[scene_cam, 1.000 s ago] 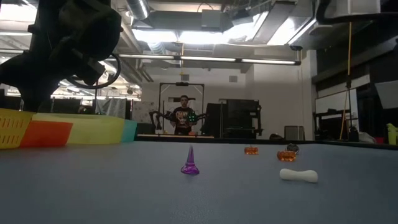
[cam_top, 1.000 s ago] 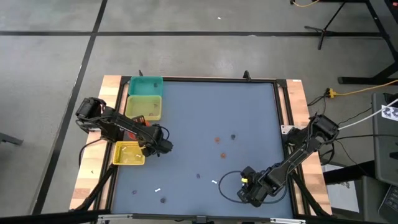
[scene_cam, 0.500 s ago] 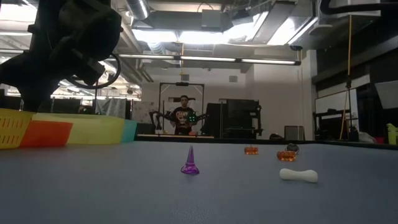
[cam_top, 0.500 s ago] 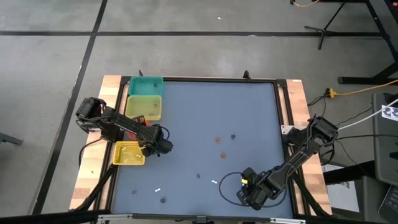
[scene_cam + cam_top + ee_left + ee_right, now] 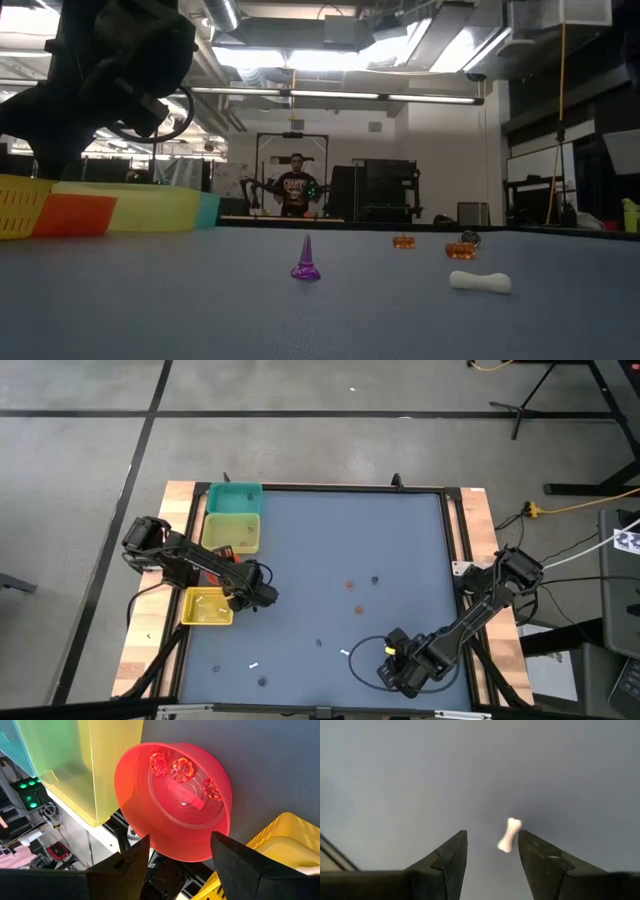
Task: Sort Halloween decoration
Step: Put the right white bone toy into the yellow basket
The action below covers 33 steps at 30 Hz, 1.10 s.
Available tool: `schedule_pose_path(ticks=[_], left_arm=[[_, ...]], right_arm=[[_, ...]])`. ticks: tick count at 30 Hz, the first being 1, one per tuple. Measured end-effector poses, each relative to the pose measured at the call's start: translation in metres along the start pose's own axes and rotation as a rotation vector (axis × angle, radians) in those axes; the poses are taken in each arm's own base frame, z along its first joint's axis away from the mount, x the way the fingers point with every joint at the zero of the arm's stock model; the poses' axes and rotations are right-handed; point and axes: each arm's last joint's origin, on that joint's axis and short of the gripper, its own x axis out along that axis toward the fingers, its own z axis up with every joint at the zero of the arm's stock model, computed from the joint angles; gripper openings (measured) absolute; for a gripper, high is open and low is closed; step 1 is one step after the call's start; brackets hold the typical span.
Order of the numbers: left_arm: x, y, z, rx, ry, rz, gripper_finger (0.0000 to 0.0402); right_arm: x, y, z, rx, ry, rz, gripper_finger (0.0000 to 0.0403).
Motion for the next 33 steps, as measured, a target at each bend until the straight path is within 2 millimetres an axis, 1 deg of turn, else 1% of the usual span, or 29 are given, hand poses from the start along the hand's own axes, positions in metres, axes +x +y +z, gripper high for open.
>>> schedule_pose_path(ticks=[3,7,14,23,25,27,33], left_arm=[[0.000,0.000,0.000,0.000,0.000,0.000,0.0192],[0.000,0.000,0.000,0.000,0.000,0.000,0.0192],[0.000,0.000,0.000,0.000,0.000,-0.001,0.0192],[0.000,0.000,0.000,0.000,0.002,-0.002,0.0192],[0.000,0.000,0.000,0.000,0.002,-0.002,0.0192],[0.000,0.000,0.000,0.000,0.002,-0.002,0.0192],[0.000,0.000,0.000,0.000,0.001,-0.002,0.0192]], right_arm=[[0.000,-0.003,0.000,-0.006,0.004,-0.033,0.0177],[0.000,-0.002,0.000,-0.005,0.008,-0.023,0.0177],[0.015,-0.002,-0.004,-0.013,0.047,-0.059,0.0177],[0.017,-0.002,-0.004,-0.013,0.039,-0.063,0.0175],[0.017,-0.003,-0.005,-0.013,0.043,-0.066,0.0165],[0.018,-0.003,-0.005,-0.014,0.043,-0.071,0.0147],[0.018,-0.006,-0.004,-0.016,0.039,-0.095,0.0073]])
